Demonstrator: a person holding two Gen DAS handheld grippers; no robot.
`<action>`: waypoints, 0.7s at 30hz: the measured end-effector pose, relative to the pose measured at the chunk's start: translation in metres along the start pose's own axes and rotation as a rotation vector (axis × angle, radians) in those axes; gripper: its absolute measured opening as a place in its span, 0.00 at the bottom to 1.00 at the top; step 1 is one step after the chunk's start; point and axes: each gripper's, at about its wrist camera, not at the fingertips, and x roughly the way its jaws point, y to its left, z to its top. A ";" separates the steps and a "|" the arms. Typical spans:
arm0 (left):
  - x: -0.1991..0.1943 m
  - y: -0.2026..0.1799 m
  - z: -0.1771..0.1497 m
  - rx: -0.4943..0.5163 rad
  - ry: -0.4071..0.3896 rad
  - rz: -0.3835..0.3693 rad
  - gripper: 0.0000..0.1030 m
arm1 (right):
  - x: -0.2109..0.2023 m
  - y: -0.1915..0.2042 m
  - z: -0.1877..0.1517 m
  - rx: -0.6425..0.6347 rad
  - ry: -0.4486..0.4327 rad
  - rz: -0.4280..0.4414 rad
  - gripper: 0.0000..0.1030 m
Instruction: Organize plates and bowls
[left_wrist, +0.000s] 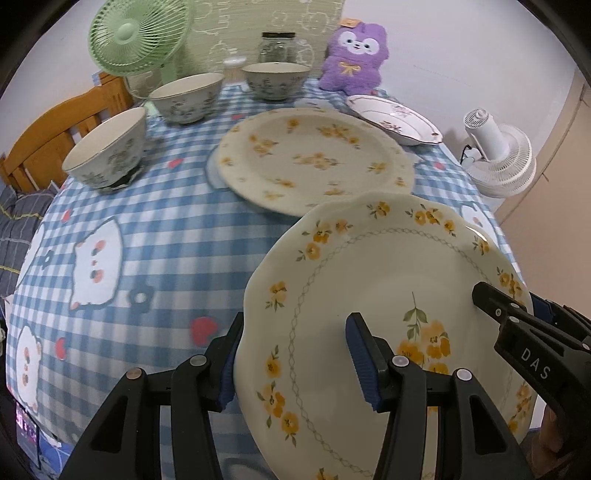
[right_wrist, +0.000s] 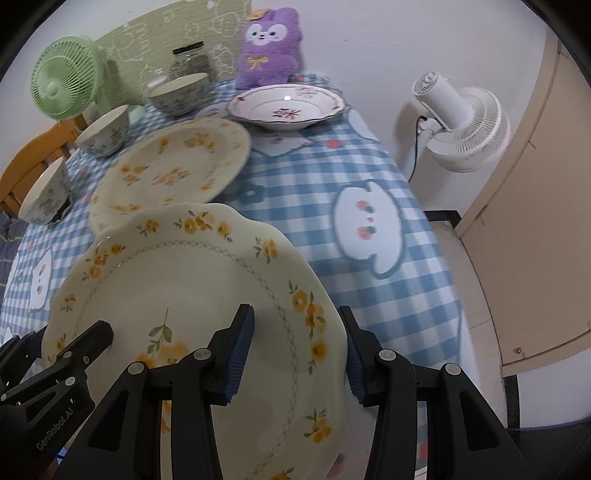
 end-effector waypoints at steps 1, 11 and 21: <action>0.002 -0.006 0.001 0.001 0.001 -0.002 0.52 | 0.001 -0.006 0.002 0.001 0.000 -0.002 0.47; 0.019 -0.052 0.009 0.024 0.006 -0.014 0.52 | 0.013 -0.054 0.010 0.019 0.002 -0.020 0.47; 0.036 -0.078 0.022 0.044 0.003 -0.014 0.52 | 0.027 -0.079 0.019 0.050 0.004 -0.031 0.47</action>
